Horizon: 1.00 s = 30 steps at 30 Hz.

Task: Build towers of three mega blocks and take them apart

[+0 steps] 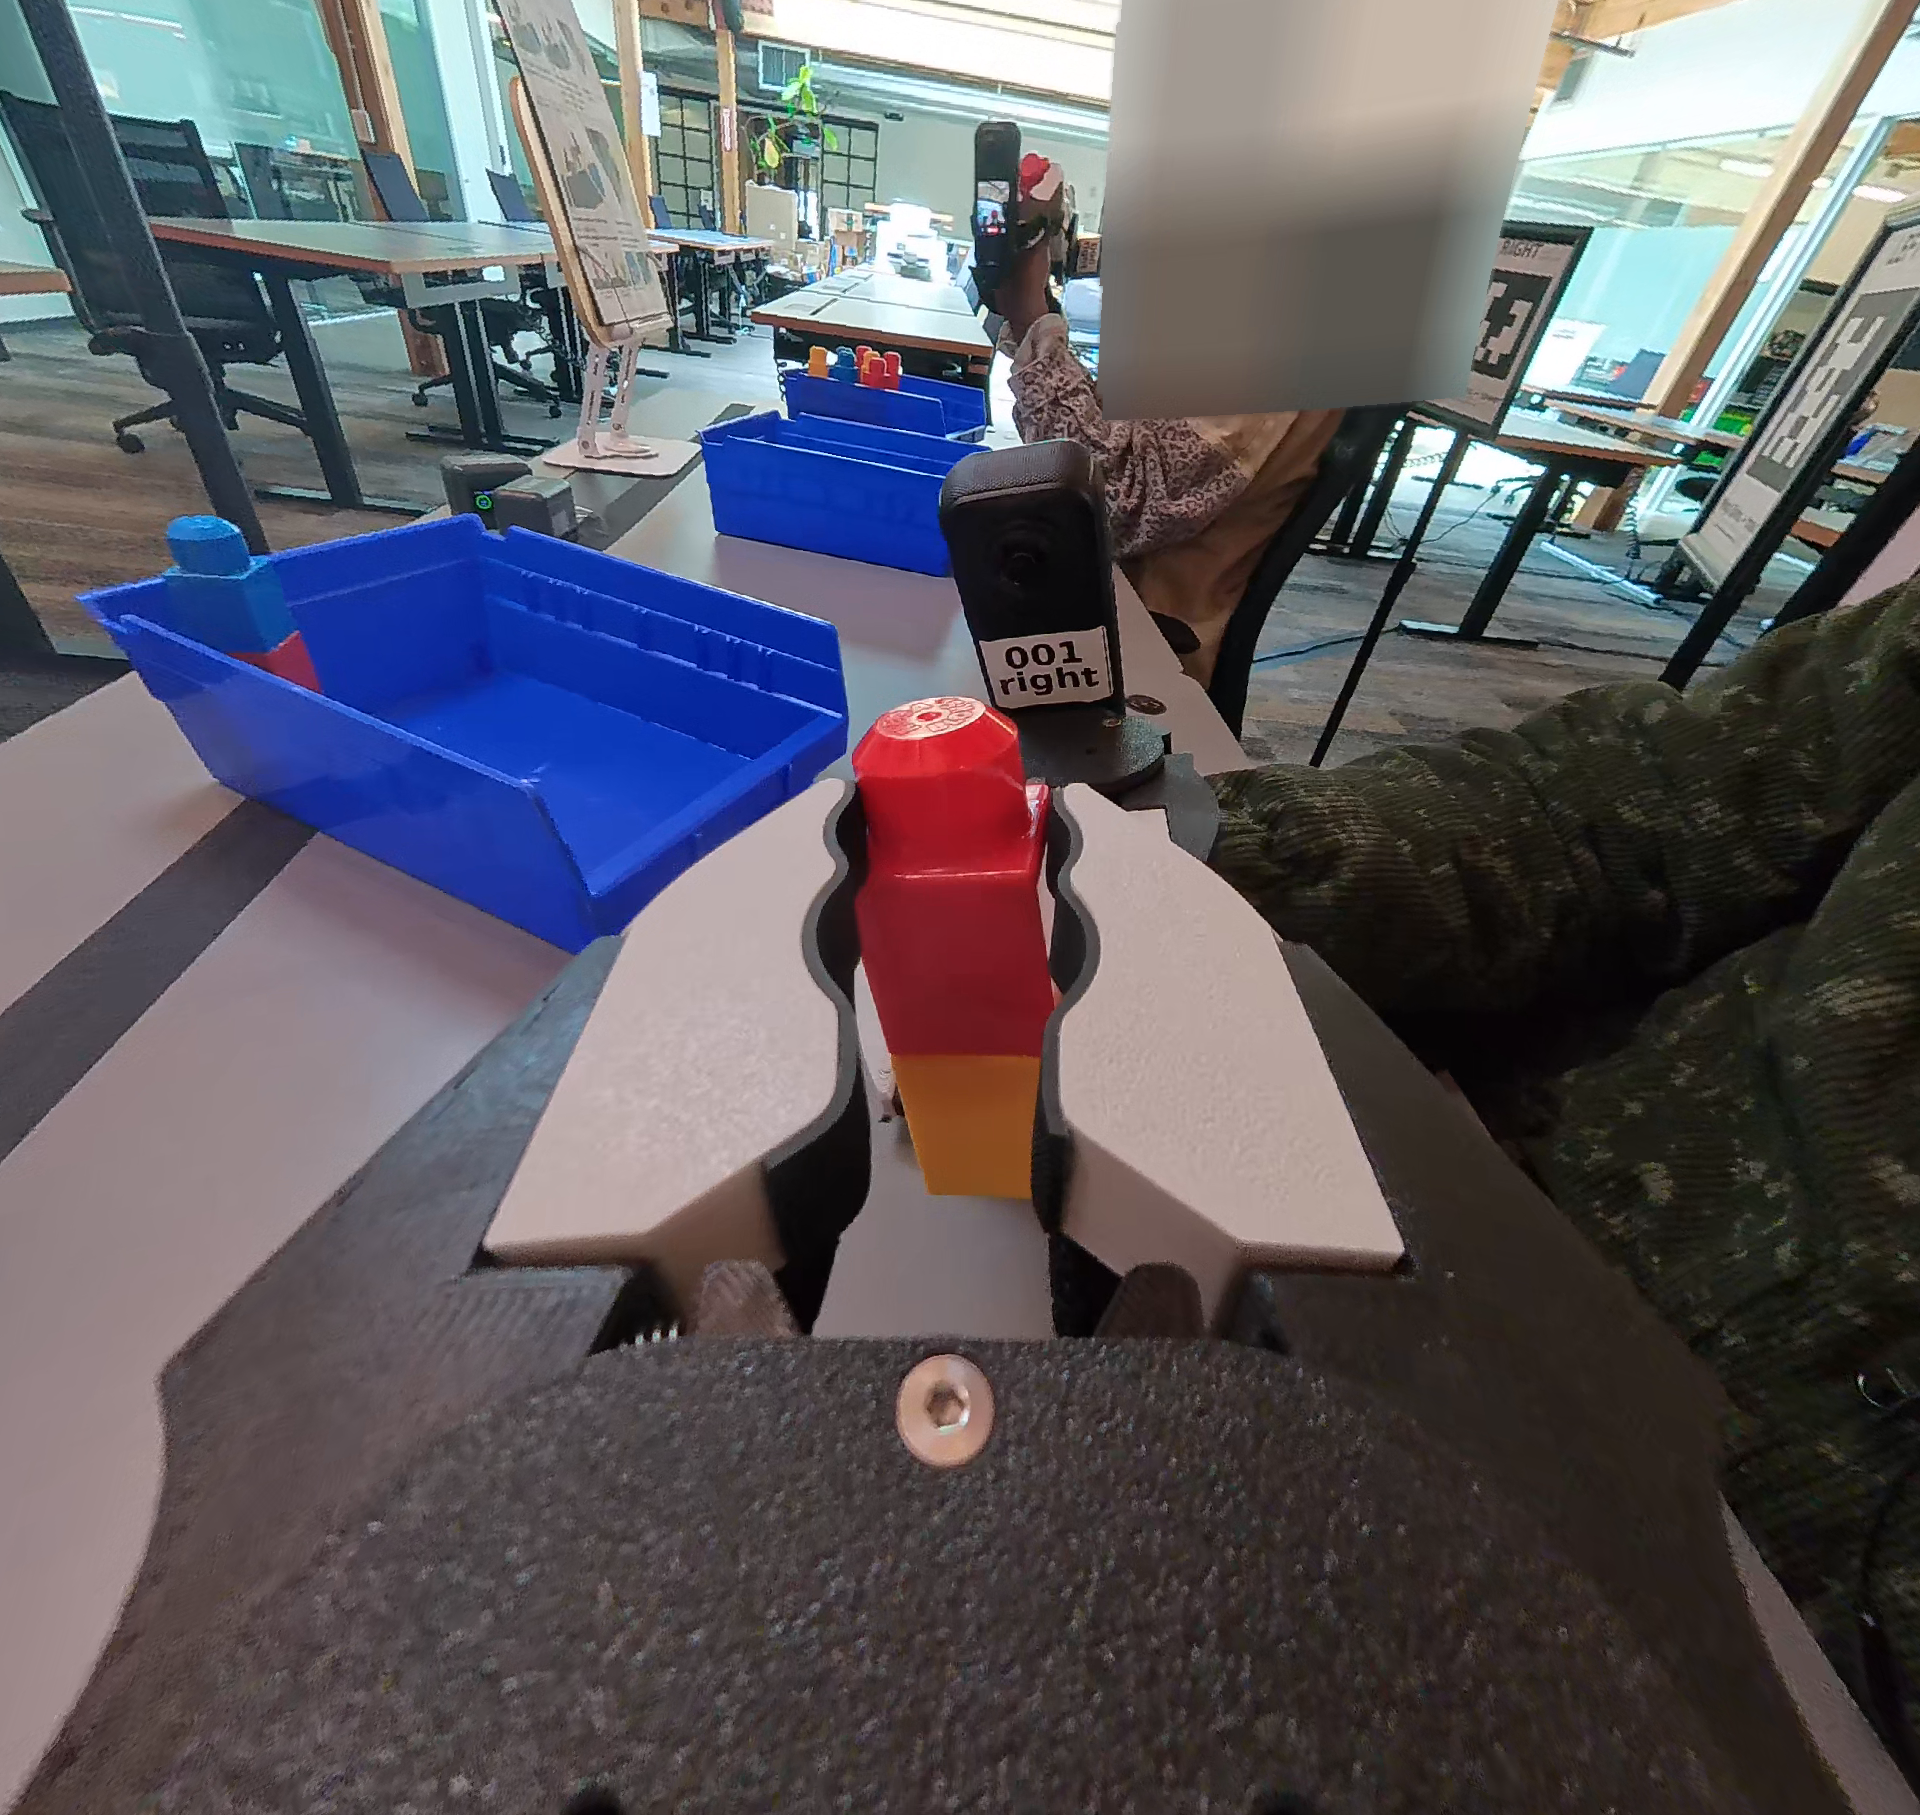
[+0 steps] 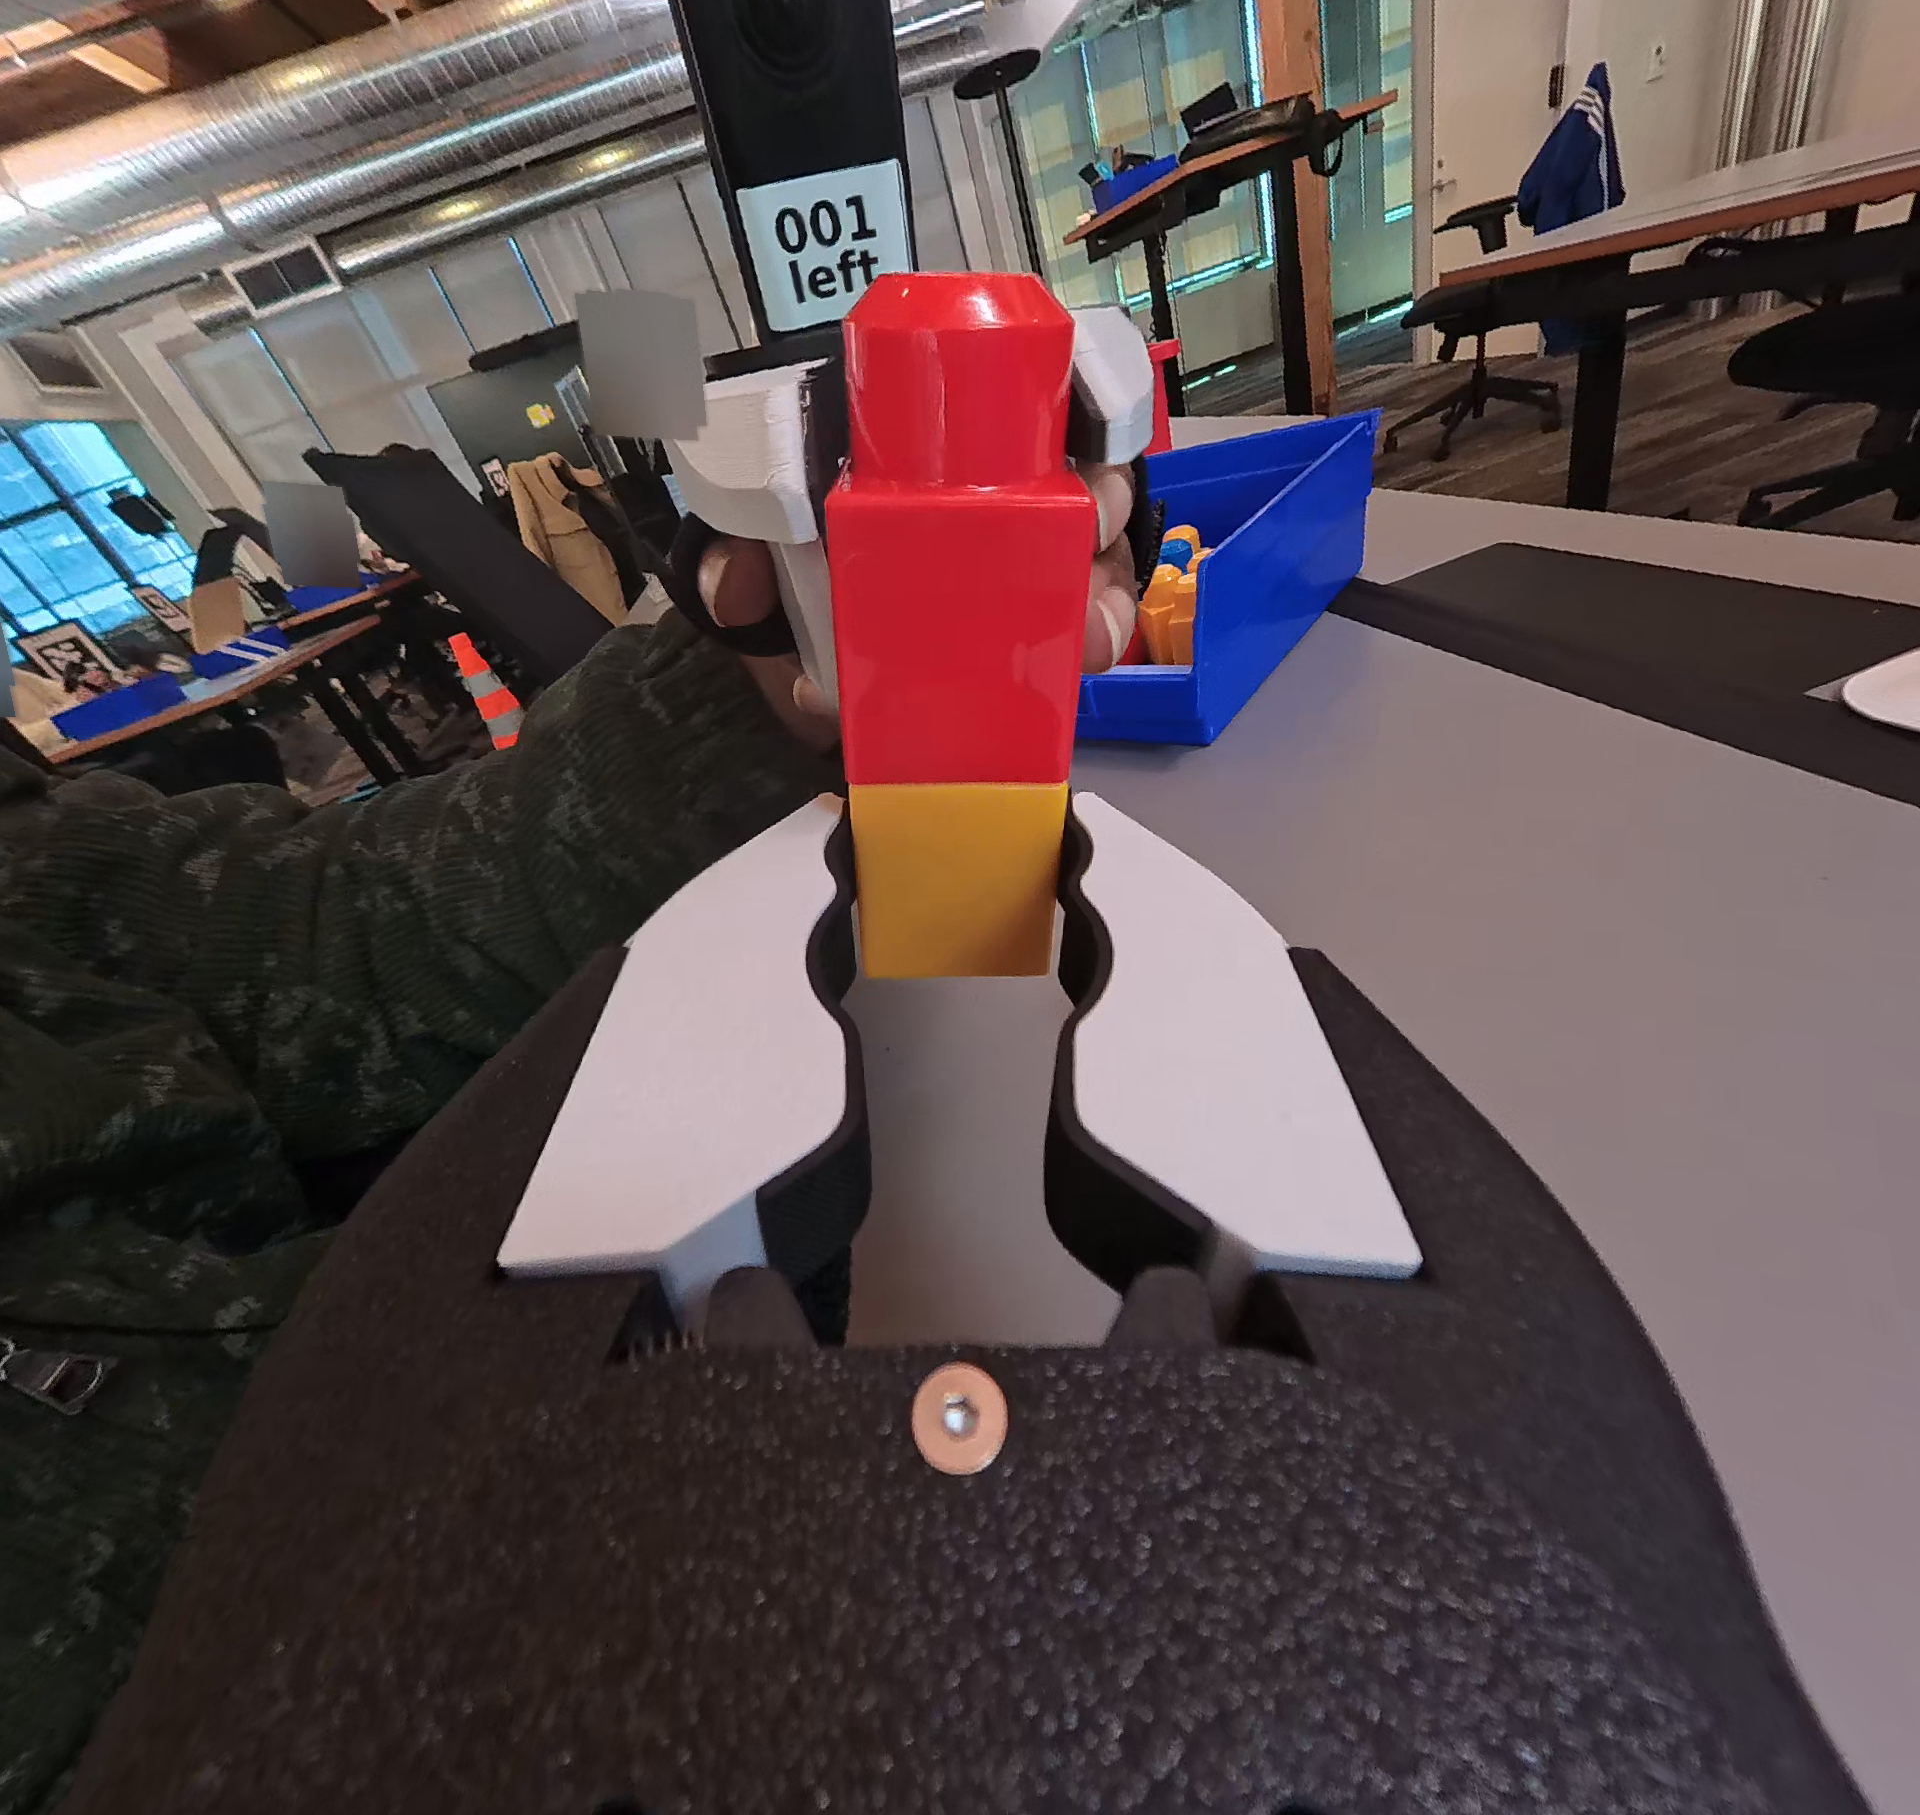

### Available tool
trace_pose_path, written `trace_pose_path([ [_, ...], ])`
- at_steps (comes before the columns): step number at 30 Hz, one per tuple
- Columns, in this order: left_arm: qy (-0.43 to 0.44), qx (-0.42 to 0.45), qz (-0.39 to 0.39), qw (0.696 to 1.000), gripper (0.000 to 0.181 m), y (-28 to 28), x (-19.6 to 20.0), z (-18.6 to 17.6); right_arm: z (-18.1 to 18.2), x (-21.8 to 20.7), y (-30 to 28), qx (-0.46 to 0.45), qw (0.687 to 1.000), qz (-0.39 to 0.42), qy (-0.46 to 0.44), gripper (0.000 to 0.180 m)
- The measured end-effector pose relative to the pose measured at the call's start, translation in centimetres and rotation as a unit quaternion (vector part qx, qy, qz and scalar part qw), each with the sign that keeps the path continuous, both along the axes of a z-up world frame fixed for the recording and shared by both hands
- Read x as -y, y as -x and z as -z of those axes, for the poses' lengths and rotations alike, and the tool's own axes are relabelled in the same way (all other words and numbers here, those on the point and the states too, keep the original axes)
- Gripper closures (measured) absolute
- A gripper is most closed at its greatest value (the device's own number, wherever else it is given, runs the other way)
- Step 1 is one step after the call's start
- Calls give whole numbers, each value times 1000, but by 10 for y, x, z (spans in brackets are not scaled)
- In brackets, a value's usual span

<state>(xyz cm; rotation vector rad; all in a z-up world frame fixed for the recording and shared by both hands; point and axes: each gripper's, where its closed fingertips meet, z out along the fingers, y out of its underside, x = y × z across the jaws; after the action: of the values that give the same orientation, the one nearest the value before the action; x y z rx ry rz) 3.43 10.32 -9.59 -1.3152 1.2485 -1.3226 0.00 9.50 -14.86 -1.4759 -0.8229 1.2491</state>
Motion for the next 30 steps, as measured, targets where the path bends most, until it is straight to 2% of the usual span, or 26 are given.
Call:
trace_pose_path([
  [5, -3, 36, -45, 998, 144, 15, -21, -10, -6, -10, -11, -4, 1000, 28, 5, 143],
  [7, -2, 10, -74, 997, 142, 31, -36, -3, -5, -18, -20, 4, 999, 52, -2, 143],
  [13, 17, -161, -66, 985, 125, 79, -46, 72, 6, -38, -40, 18, 995, 95, 1, 143],
  [18, 36, -317, -78, 945, 122, 106, -54, 146, 8, -42, -44, 27, 994, 108, -7, 143],
  [22, 24, -344, -73, 936, 114, 108, -56, 170, 9, -41, -44, 28, 994, 105, -7, 143],
  [27, -20, -331, -57, 942, 116, 86, -53, 175, 11, -40, -42, 30, 995, 100, -4, 143],
  [29, -46, -372, -43, 926, 119, 77, -49, 192, 13, -40, -40, 34, 995, 96, -3, 143],
  [30, -61, -401, -45, 913, 127, 76, -50, 203, 13, -39, -39, 35, 995, 95, -3, 143],
])
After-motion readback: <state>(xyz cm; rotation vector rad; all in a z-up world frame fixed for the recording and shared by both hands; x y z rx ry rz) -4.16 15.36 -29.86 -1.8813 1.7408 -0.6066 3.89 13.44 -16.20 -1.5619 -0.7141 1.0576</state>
